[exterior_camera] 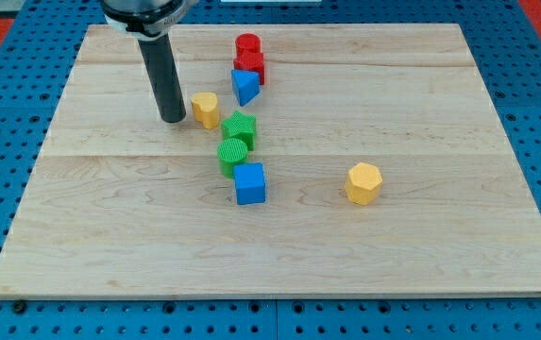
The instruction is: Move your arm to the right of the yellow hexagon
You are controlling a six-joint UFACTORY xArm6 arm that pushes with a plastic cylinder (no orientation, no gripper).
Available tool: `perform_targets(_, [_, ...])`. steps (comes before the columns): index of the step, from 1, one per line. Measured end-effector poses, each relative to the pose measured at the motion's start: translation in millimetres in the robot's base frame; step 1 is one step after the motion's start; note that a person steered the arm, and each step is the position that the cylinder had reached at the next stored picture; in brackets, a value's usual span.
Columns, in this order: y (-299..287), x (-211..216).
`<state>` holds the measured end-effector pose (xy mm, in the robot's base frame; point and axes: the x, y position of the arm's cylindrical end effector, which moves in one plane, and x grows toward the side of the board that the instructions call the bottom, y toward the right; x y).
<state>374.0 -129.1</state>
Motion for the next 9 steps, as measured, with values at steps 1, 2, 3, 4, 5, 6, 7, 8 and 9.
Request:
perform_targets(1, [24.4,0.1])
perform_targets(2, [66.0,0.0])
perform_targets(3, [71.5,-0.9])
perform_targets(4, [10.3,0.5])
perform_targets(5, [-4.7,70.0])
perform_targets(6, [0.6,127.1])
perform_targets(7, [40.4,179.1])
perform_targets(8, [160.8,207.9])
perform_targets(9, [291.9,208.7])
